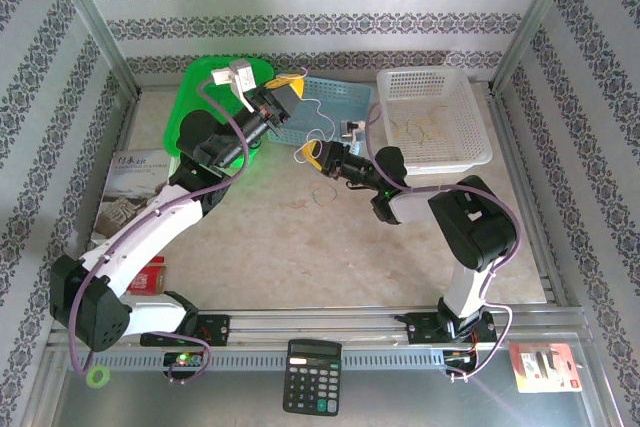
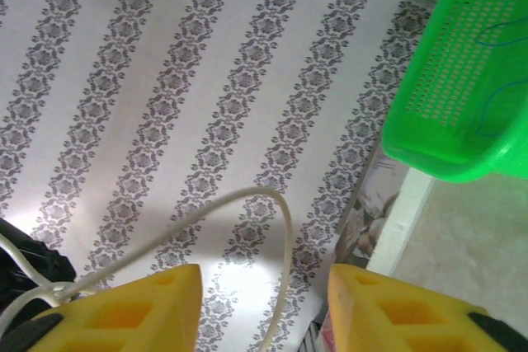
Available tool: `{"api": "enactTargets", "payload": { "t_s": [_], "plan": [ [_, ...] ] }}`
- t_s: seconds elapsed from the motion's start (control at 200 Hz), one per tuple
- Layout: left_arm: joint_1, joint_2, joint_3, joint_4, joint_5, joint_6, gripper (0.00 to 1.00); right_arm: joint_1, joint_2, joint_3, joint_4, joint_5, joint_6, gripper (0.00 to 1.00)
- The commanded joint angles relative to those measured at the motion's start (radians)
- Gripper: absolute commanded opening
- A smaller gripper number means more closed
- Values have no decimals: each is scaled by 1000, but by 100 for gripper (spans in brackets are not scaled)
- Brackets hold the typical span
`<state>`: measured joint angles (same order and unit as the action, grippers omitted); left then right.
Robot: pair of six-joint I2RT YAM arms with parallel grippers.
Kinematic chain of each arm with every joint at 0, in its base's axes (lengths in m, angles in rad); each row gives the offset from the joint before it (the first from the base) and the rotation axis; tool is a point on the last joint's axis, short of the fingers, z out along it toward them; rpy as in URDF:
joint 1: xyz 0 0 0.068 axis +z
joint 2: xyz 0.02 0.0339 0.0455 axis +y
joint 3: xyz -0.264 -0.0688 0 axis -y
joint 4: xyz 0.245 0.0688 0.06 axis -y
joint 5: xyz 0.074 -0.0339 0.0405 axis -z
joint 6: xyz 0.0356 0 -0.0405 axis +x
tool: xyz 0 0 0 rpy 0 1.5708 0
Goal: Untangle the cables
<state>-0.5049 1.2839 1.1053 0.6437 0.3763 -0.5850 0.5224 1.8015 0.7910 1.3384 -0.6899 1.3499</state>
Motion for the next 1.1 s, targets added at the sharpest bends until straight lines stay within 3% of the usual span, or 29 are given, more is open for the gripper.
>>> {"api": "enactTargets", "payload": {
  "t_s": [0.0, 0.105, 0.26, 0.53, 0.709, 1.099],
  "plan": [
    [-16, -14, 16, 62, 4, -13, 0, 16, 35, 52, 46, -1, 1, 27],
    [-15, -24, 15, 43, -4, -1, 0, 1, 50, 43, 44, 14, 1, 0],
    [-3, -41, 23, 9, -36, 23, 0, -73, 31, -60, 45, 64, -11, 0],
    [98, -108, -22, -2, -94, 2, 0, -269, -57, -279, 29, 185, -29, 0],
    [154, -162, -81, -17, -109, -10, 0, -359, -145, -337, -21, 216, -56, 0],
    [177, -163, -107, -25, -56, -22, 0, -351, -264, -252, -167, 113, -135, 0]
  ]
}}
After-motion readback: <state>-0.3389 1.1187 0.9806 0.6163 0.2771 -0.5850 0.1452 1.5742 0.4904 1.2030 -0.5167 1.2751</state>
